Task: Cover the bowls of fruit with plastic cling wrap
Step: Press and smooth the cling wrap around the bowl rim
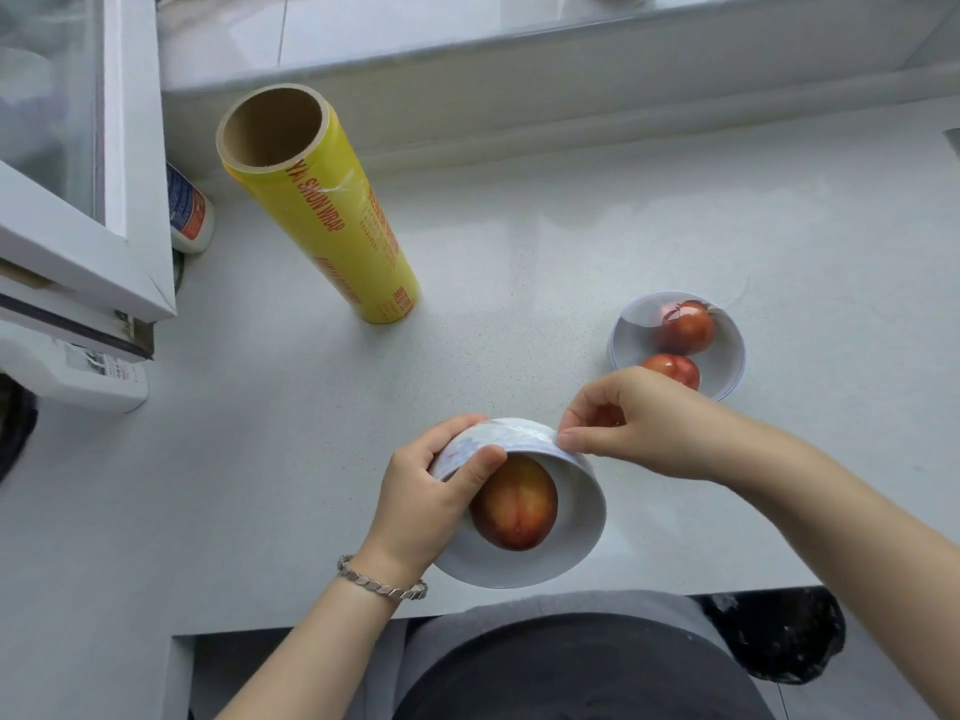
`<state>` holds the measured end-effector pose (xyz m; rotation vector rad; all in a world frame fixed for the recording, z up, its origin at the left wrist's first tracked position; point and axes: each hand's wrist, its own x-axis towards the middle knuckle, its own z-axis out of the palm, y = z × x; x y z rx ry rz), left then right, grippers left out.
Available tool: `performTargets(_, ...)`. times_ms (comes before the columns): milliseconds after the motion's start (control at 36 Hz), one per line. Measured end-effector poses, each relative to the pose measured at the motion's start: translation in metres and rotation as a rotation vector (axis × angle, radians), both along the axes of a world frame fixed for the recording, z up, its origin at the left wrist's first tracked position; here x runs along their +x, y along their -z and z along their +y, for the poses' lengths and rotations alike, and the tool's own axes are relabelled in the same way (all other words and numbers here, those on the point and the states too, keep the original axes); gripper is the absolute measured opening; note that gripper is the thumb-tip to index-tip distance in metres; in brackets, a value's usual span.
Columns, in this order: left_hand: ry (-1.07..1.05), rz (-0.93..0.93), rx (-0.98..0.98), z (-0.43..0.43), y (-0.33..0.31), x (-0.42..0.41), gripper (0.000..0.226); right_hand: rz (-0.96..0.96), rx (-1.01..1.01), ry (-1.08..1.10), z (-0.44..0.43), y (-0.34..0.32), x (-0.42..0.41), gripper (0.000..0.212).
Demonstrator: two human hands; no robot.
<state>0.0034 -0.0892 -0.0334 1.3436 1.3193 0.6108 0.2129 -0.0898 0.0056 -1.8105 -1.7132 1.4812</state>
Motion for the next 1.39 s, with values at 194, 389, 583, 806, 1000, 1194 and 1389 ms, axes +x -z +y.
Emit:
performTargets(194, 0.019, 0.025, -0.005, -0.004, 0.002, 0.001, 0.045, -0.060, -0.012, -0.110, -0.007, 0.000, 0.000, 0.014)
performTargets(389, 0.089, 0.023, -0.021, -0.009, 0.003, -0.004, 0.044, -0.015, -0.061, -0.257, -0.013, 0.002, 0.002, 0.014)
performTargets(583, 0.117, 0.000, -0.035, -0.013, 0.006, -0.009, 0.062, 0.206, -0.127, -0.100, -0.019, 0.017, 0.004, 0.023)
performTargets(806, 0.095, -0.037, -0.045, -0.009, 0.004, -0.004, 0.068, 0.462, -0.219, 0.151, -0.017, 0.024, 0.002, 0.025)
performTargets(1000, 0.155, 0.013, -0.051, -0.008, 0.005, -0.001, 0.041, 0.398, -0.485, 0.106, -0.004, 0.015, 0.004, 0.036)
performTargets(1194, 0.192, 0.000, -0.044, -0.006, 0.006, 0.000, 0.042, 0.543, -0.569, 0.175, 0.002, 0.016, -0.001, 0.029)
performTargets(1389, 0.183, 0.007, -0.014, -0.003, 0.005, -0.001, 0.043, 0.606, -0.419, 0.546, -0.006, 0.027, -0.023, 0.018)
